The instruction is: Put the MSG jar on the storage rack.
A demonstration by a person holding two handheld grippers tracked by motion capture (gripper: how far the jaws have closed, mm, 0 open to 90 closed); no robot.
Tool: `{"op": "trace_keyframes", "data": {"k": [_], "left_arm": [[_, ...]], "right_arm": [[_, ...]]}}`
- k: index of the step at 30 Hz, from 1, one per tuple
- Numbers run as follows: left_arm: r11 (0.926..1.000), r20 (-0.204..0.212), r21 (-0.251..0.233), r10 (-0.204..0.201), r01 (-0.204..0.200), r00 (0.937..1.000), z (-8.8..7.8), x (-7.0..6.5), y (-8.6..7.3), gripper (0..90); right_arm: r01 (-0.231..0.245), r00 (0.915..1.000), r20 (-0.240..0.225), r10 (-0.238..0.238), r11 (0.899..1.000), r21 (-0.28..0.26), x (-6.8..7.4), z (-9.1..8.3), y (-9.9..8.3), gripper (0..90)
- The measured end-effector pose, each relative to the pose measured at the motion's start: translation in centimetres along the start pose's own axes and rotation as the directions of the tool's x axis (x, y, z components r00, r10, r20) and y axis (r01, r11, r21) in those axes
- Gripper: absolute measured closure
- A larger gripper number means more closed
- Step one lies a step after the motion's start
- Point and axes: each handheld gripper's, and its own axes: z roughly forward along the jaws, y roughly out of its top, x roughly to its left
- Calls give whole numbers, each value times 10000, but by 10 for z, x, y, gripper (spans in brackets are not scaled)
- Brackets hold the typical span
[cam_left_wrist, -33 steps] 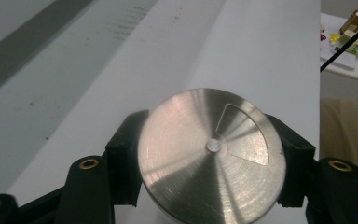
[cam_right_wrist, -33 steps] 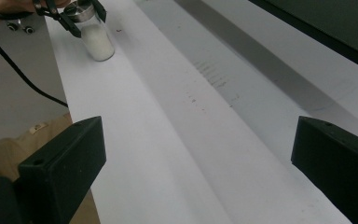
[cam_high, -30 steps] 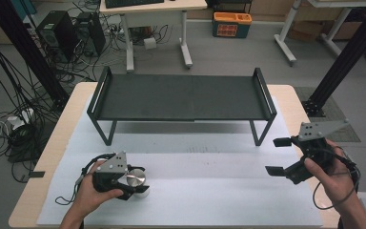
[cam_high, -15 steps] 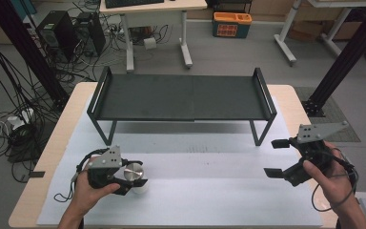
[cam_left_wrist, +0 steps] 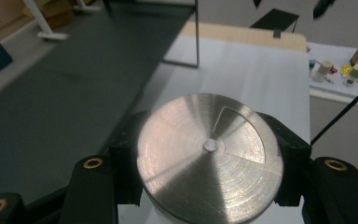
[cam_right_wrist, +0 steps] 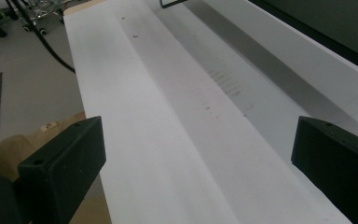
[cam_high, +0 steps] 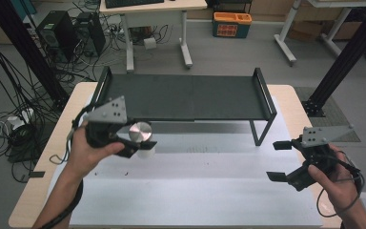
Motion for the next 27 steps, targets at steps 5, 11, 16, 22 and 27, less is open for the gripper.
{"op": "trace_keyframes", "data": {"k": [5,11,16,22,27], "left_arm": [[9995,-12,-307,-62,62,10000,-8,26,48,420],[9988,-146,-473,-149,142,9998,-8,53,94,419],[9961,-325,-689,-577,553,9978,5,80,113,419],[9928,-701,-412,-1150,1123,9909,41,110,120,419],[9844,-957,-300,-1756,1735,9798,76,130,106,419]], "right_arm": [[190,9997,-147,-189,9998,59,2,1,2,27],[360,9985,-417,-360,9994,1,2,-2,2,27],[467,9978,-475,-466,9989,6,1,-5,2,27],[453,9975,-537,-454,9990,-35,-4,-6,-2,27],[426,9977,-534,-422,9991,58,-9,-5,-4,27]]}}
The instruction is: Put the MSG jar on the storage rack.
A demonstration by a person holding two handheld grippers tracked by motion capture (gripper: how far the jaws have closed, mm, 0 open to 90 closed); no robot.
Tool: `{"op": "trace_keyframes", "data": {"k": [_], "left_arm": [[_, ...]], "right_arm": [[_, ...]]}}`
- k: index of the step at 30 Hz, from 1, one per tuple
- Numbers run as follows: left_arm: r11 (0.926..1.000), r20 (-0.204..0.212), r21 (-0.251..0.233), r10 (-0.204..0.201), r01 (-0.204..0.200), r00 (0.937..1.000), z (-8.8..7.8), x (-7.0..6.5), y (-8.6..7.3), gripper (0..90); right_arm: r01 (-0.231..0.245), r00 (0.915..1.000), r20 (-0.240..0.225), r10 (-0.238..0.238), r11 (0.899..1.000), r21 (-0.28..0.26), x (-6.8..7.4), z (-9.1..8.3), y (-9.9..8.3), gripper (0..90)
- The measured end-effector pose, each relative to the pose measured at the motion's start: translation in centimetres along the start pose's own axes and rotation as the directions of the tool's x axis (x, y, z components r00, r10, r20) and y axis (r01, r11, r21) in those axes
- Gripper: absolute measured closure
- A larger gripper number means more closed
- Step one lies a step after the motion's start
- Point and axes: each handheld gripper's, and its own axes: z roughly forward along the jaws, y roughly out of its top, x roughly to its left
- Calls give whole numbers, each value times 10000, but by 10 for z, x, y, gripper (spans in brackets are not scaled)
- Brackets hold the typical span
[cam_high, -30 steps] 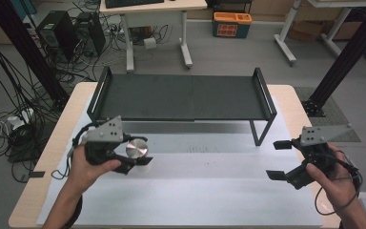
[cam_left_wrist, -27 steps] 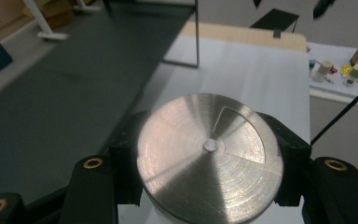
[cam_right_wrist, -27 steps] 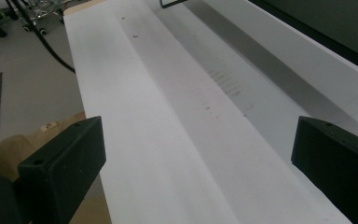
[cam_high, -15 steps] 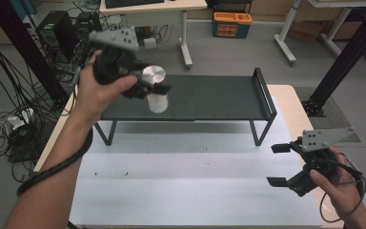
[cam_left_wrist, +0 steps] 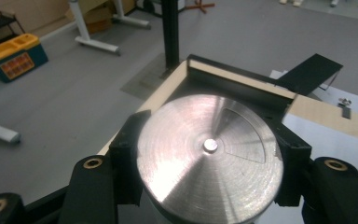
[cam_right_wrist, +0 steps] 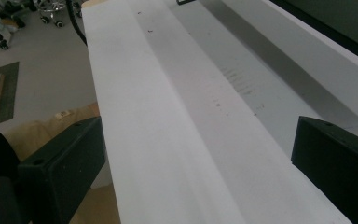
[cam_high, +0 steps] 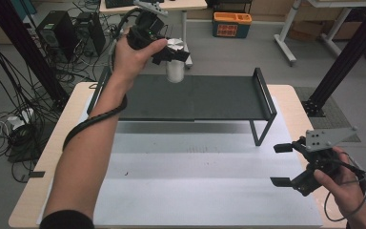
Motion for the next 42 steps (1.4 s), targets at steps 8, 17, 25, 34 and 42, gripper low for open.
{"op": "trace_keyframes", "data": {"k": [8,17,25,34,42], "left_arm": [[9971,-4,594,-472,472,9989,44,18,-21,419],[9964,-42,535,-654,656,9978,56,27,-45,419],[9970,-40,614,-459,461,9989,61,25,-55,418],[9970,112,643,-432,424,9990,62,26,-53,403],[9967,-117,802,-139,148,9998,38,19,-49,100]], "right_arm": [[-131,9999,102,131,9999,58,-10,0,-5,27],[-283,9995,159,281,9996,91,-15,1,-10,26],[-281,9995,148,279,9995,138,-13,3,-9,26],[-284,9995,146,282,9995,143,-12,4,-7,26],[-251,9996,94,247,9991,351,-12,8,-1,26]]}}
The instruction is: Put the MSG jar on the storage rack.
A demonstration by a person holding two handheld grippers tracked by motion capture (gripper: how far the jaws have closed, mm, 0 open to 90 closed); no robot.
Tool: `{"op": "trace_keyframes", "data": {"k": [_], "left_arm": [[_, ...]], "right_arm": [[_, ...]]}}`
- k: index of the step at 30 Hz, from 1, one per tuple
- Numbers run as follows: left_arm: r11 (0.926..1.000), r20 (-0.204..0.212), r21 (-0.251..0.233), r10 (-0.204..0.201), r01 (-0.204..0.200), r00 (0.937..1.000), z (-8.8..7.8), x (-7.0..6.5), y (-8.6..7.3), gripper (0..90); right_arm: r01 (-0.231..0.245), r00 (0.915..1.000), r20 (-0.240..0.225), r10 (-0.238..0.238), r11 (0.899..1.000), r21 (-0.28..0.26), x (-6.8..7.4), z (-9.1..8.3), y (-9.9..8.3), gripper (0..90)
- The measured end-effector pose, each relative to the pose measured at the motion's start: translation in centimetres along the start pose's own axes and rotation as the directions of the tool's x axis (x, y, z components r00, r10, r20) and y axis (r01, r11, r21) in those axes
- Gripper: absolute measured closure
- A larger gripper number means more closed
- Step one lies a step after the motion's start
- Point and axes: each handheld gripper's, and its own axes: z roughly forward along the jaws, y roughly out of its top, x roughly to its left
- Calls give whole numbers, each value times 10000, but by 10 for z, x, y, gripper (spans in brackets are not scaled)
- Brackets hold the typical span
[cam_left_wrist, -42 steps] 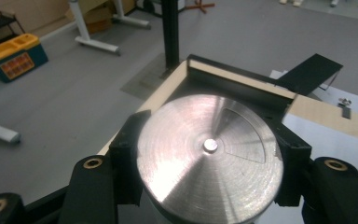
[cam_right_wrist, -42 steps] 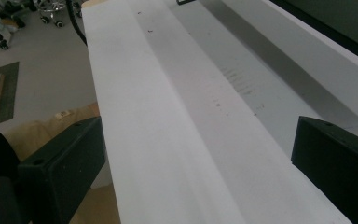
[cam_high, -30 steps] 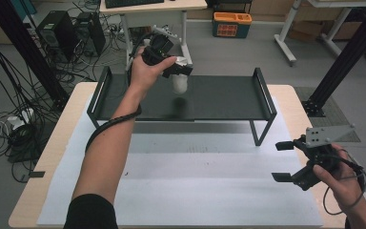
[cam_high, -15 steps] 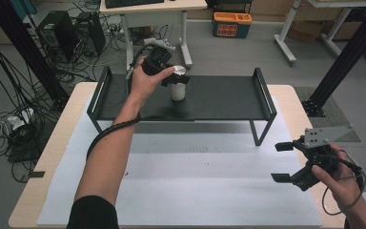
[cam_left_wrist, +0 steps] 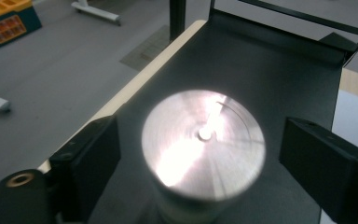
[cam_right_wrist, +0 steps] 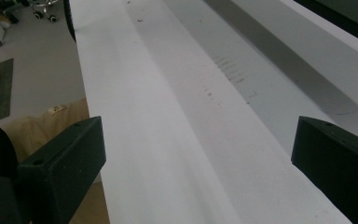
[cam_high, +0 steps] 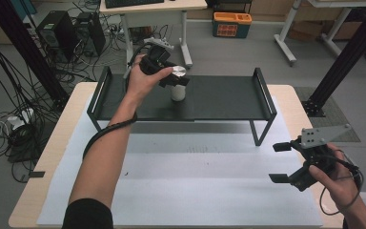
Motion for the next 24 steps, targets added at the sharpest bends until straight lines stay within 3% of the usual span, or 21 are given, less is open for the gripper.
{"op": "trace_keyframes", "data": {"k": [5,8,12,18,21,24], "left_arm": [[9993,-458,-382,31,-48,9989,-39,-9,-15,74],[9995,-788,-314,75,-100,9969,-62,-18,-27,68],[9988,-1020,-437,194,-239,9946,-93,-35,-51,66],[9961,-1057,-547,632,-692,9924,-121,-63,-81,66],[9946,-929,-535,833,-885,9922,-130,-82,-99,58],[9945,-839,-484,881,-924,9926,-132,-90,-106,58]], "right_arm": [[82,9998,164,-85,9998,174,1,-1,11,27],[130,9995,290,-132,9999,52,2,-2,18,26],[152,9992,379,-152,9999,14,2,-1,22,26],[147,9987,492,-155,9998,158,5,4,32,26],[113,9975,693,-128,9997,218,8,4,37,26],[59,9969,785,-74,9998,189,10,3,37,26]]}}
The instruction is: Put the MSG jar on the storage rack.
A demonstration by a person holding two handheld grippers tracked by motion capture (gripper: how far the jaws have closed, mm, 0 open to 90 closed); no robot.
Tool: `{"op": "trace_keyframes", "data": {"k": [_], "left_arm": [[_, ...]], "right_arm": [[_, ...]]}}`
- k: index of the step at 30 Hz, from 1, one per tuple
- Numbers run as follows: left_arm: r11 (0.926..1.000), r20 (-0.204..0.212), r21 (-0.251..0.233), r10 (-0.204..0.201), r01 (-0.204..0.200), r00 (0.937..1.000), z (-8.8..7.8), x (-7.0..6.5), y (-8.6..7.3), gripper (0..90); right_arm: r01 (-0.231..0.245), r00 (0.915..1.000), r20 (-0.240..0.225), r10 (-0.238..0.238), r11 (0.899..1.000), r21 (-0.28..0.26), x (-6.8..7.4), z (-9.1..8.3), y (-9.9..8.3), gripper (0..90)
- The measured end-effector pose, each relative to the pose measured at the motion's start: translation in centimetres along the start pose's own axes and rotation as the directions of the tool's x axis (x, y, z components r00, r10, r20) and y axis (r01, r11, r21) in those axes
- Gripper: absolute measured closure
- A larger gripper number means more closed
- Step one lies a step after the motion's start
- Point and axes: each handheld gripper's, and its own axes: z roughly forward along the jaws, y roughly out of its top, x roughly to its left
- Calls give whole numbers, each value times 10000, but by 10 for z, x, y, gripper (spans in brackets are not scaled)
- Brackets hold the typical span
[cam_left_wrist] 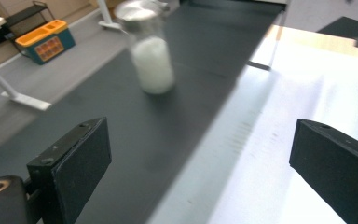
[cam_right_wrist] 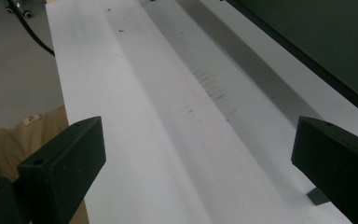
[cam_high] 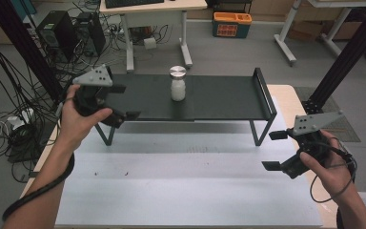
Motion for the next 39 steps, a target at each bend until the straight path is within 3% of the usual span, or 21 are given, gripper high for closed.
{"op": "trace_keyframes", "data": {"k": [5,10,21,26,39], "left_arm": [[9999,335,-135,77,-73,9994,-7,-14,-15,58],[9999,436,10,133,-134,9990,-6,-21,-18,58],[9997,639,206,122,-135,9979,1,-24,-17,58],[9984,722,526,156,-195,9973,7,-25,-14,57],[9982,784,576,134,-179,9968,6,-29,-19,58]], "right_arm": [[-2,10000,41,2,10000,21,3,2,2,26],[40,10000,-20,-39,9999,123,5,6,3,27],[5,10000,-98,-4,10000,93,7,6,-2,26],[-25,9999,-165,26,10000,36,6,6,-4,27],[167,9992,-360,-164,9998,63,7,9,-1,26]]}}
